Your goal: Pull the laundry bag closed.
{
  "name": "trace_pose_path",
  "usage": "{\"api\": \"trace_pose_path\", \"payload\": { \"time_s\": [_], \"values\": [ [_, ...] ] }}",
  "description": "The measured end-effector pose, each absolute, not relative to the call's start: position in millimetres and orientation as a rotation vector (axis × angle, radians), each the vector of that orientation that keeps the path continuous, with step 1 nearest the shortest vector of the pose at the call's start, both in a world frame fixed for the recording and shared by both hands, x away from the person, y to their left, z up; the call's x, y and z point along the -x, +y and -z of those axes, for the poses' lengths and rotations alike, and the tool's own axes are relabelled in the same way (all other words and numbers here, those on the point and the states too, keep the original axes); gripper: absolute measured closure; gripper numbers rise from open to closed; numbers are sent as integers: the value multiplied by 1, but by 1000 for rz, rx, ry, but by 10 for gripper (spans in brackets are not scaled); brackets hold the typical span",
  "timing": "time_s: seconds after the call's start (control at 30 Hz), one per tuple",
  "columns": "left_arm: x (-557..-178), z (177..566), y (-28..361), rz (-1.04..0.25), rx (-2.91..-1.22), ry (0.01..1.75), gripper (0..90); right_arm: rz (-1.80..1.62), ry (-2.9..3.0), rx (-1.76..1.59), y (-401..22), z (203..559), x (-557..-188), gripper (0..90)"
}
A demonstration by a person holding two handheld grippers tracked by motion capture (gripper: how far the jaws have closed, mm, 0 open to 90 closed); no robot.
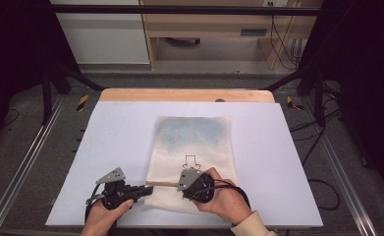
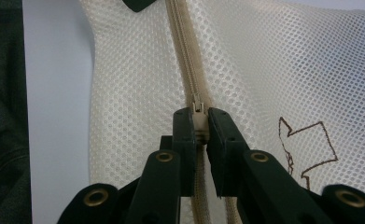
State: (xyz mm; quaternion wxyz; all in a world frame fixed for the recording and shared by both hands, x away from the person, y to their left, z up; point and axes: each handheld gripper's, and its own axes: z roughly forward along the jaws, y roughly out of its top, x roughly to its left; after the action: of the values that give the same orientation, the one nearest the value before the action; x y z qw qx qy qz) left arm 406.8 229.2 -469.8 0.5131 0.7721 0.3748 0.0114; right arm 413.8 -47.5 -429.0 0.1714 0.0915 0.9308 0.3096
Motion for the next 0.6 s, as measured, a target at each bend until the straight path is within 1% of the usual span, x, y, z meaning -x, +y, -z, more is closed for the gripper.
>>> {"api": "trace_pose_path", "payload": {
  "time_s": [0.6],
  "values": [
    [-406,469,228,-38,-1859,895,842,-890,2639,-291,-60,427,-413,819]
  ]
}}
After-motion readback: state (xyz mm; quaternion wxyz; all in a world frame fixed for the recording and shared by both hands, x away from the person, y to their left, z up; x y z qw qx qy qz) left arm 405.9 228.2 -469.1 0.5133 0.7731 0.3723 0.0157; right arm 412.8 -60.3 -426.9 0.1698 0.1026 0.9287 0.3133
